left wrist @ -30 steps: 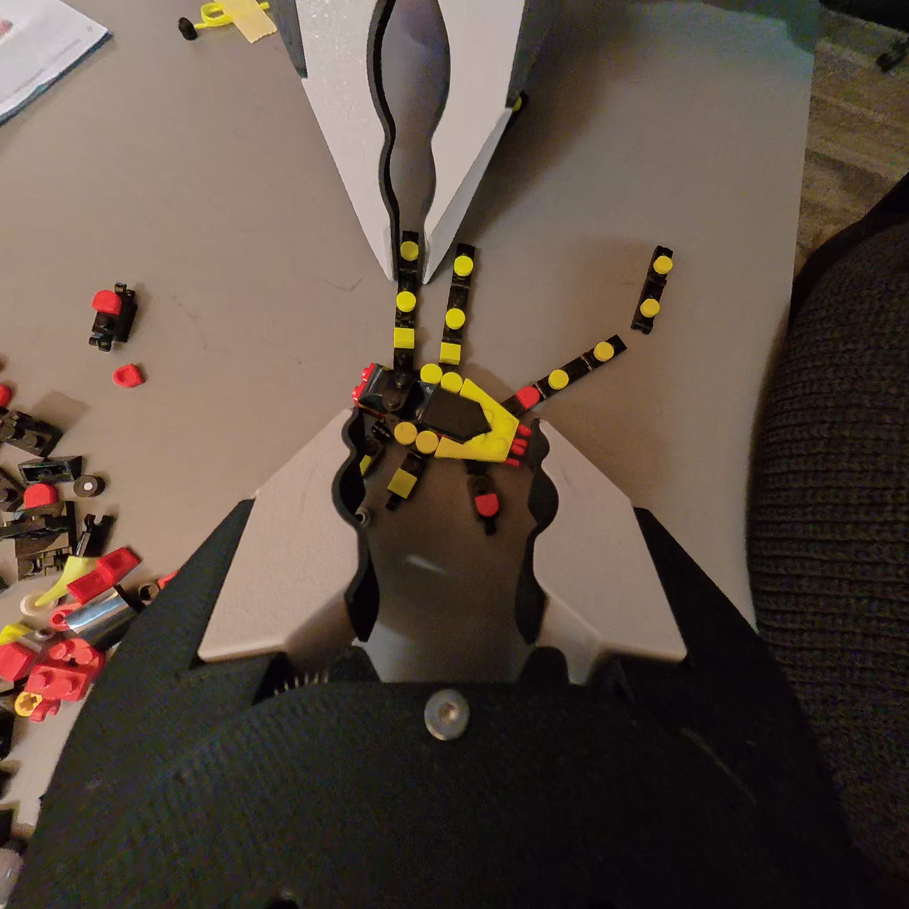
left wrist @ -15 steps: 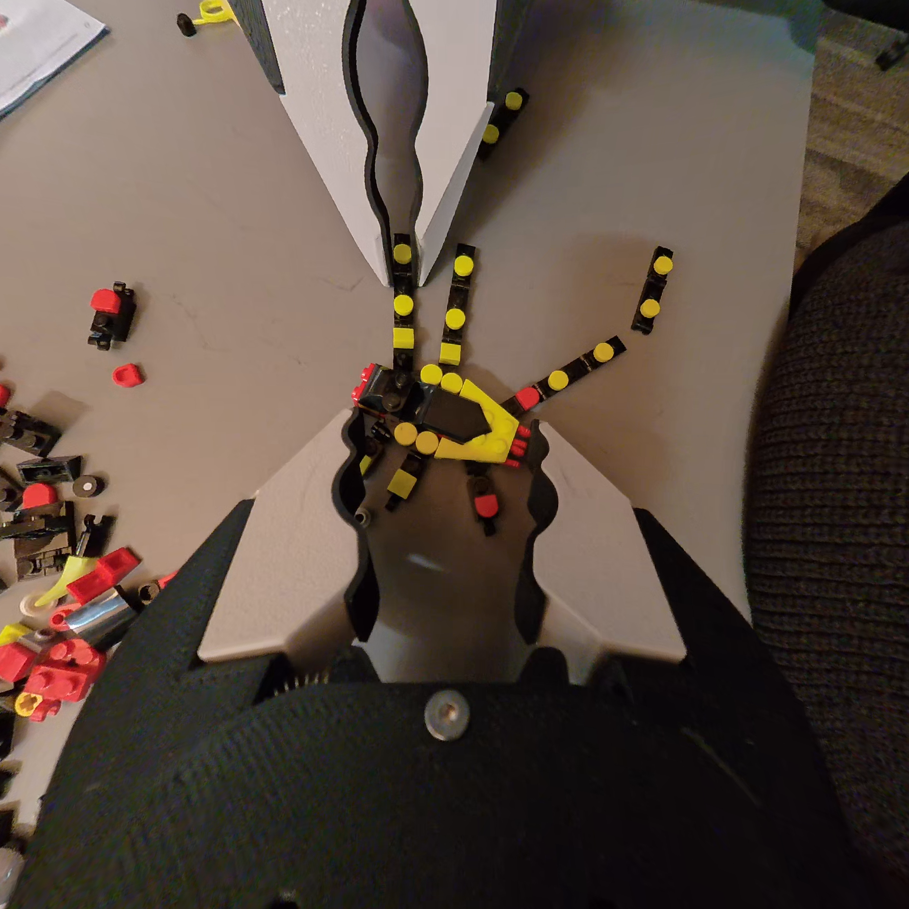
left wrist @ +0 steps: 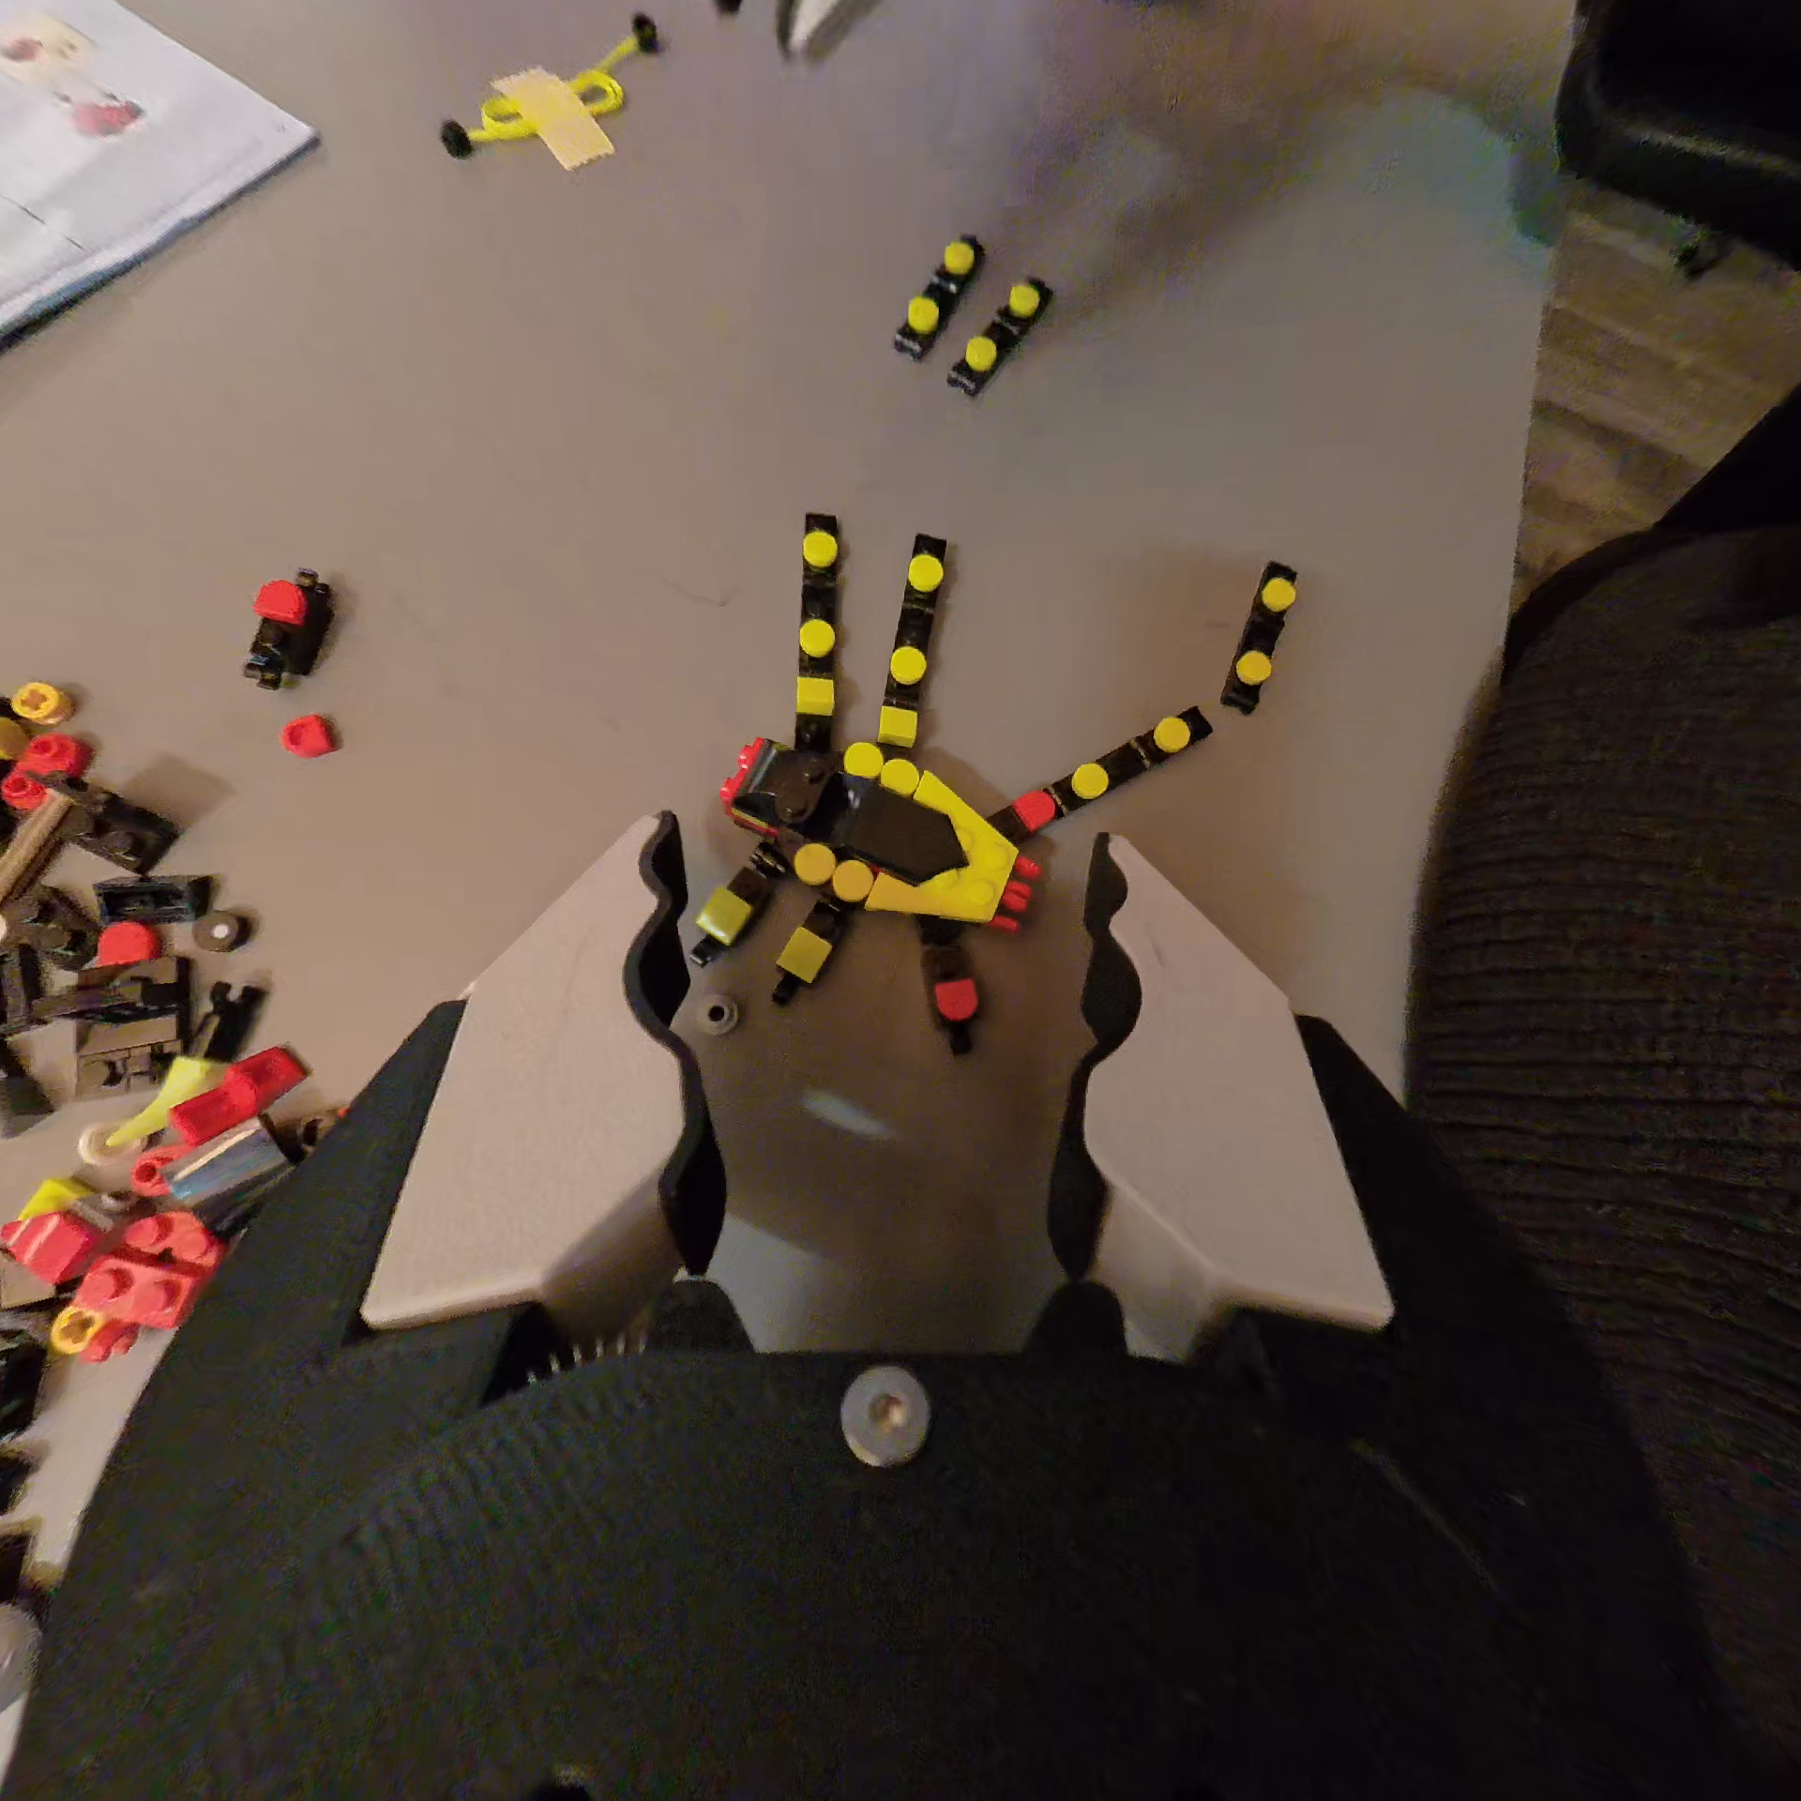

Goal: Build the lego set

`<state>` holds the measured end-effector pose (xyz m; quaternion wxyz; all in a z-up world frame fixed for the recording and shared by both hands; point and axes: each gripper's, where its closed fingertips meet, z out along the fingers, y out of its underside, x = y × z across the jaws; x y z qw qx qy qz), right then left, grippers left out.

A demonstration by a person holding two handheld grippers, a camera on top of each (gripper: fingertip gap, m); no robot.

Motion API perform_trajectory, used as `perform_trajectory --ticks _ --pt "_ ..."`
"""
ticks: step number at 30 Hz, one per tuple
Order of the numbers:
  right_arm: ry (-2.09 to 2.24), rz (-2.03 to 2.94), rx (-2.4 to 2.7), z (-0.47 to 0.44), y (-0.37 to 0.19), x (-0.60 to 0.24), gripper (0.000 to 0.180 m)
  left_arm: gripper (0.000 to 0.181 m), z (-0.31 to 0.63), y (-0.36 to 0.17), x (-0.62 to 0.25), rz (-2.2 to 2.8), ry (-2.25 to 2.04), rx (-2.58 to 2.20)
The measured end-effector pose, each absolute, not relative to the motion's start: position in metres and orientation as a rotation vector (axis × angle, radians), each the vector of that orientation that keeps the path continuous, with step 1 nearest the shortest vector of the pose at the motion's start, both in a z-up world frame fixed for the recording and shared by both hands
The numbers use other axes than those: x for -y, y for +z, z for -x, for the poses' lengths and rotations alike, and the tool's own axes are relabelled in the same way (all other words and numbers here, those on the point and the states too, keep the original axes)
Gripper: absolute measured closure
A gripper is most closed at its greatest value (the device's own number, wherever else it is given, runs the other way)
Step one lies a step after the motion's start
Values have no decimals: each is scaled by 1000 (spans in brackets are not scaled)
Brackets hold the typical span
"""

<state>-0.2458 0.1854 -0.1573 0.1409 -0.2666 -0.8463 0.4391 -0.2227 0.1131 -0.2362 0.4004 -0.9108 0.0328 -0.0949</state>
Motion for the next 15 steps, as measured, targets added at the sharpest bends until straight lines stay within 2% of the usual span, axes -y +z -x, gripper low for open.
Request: perform_trajectory --ticks 5,11,15 --pt "1577 917 2108 212 -131 -158 177 99 233 -220 -121 2190 -275 20" --pt "1459 1010 2119 198 -167 -159 169 100 240 -199 -126 2068 -329 108" --pt "1467 1054 2143 203 -179 -163 168 101 237 -209 -128 2123 -245 48"
